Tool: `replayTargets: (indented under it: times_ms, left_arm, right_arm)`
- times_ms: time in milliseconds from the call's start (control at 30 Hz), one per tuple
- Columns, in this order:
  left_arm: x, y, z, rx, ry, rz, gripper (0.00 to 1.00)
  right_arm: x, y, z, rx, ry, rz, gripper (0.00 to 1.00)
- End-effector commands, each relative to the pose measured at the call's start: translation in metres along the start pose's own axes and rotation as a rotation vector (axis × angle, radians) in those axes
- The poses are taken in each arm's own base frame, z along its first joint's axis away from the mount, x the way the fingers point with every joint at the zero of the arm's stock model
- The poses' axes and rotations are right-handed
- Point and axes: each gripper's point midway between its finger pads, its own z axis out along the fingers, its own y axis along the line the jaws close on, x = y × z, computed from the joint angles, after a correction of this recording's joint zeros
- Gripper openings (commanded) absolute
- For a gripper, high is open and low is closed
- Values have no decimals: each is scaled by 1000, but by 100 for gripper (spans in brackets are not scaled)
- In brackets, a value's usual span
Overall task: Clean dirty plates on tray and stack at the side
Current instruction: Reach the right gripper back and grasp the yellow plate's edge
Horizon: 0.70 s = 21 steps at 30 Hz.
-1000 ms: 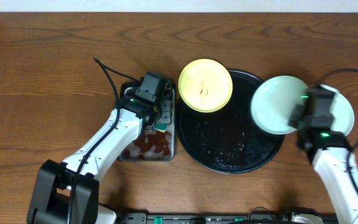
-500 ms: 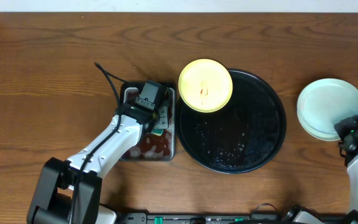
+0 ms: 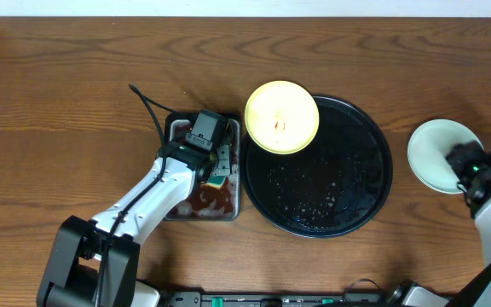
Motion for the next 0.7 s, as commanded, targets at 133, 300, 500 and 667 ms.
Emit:
replayTargets:
  times_ms: [133, 300, 500, 667]
  left_arm:
    - [3, 6, 2, -25, 9, 10, 58]
    - [4, 11, 3, -53, 5, 6, 58]
    - [15, 15, 19, -75, 55, 12, 58]
    - [29, 19, 40, -101, 113, 19, 44]
  right_arm:
    - [68, 108, -2, -386, 144, -523, 60]
    - [115, 140, -7, -449, 214, -686, 63]
    - [134, 151, -7, -436, 228, -750, 63]
    - [146, 159, -10, -451, 238, -793, 63]
